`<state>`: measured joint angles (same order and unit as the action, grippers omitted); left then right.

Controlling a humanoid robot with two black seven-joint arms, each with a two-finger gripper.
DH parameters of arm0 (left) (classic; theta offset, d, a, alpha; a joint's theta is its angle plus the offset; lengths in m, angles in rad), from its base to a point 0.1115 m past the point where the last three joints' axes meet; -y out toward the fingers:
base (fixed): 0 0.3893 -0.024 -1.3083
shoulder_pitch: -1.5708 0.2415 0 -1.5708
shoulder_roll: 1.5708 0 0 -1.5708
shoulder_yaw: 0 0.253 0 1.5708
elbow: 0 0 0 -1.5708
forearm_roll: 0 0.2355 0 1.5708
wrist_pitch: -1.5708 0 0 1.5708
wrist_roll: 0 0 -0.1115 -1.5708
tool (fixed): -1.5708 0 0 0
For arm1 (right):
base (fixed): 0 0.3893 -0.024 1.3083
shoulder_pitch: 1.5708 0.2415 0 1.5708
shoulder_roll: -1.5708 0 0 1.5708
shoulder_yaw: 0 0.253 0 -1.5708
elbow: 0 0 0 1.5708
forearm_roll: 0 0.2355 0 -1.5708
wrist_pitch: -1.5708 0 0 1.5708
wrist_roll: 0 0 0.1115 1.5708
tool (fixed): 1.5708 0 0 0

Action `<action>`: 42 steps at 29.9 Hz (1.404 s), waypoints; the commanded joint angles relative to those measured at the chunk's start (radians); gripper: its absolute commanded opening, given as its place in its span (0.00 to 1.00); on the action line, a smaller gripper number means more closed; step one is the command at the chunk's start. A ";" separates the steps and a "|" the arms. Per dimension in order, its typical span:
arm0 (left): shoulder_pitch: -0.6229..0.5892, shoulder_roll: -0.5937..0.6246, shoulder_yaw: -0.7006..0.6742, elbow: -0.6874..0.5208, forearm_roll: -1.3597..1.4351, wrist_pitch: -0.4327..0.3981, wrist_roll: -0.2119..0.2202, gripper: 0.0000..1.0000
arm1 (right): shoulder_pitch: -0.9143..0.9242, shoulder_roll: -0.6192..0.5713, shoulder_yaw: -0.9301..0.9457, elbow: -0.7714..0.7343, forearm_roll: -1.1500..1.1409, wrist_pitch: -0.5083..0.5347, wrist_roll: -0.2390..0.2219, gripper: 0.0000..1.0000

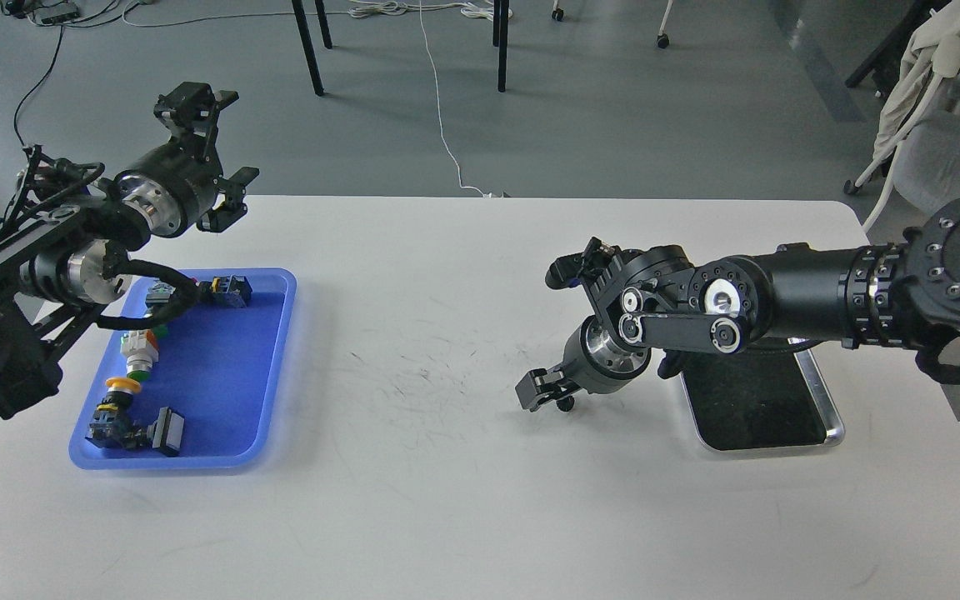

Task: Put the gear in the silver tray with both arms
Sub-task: 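Lower the right gripper and grasp the black gear on the table, then carry the gear into the silver tray and open the right gripper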

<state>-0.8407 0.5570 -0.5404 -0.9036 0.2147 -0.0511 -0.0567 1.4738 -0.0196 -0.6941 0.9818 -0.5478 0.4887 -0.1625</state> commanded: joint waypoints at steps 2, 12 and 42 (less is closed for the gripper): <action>0.000 0.000 -0.001 0.000 0.000 0.002 0.000 0.98 | 0.002 0.007 -0.016 0.000 -0.003 0.000 0.000 0.78; 0.000 0.000 -0.001 0.000 0.000 0.007 0.000 0.98 | 0.007 0.020 -0.019 0.000 -0.004 0.000 0.003 0.66; -0.001 -0.003 0.000 0.000 0.003 0.008 0.000 0.98 | 0.031 0.006 -0.032 -0.002 -0.027 0.000 0.009 0.02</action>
<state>-0.8423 0.5548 -0.5399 -0.9035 0.2173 -0.0428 -0.0568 1.4919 -0.0004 -0.7374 0.9806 -0.5792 0.4888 -0.1546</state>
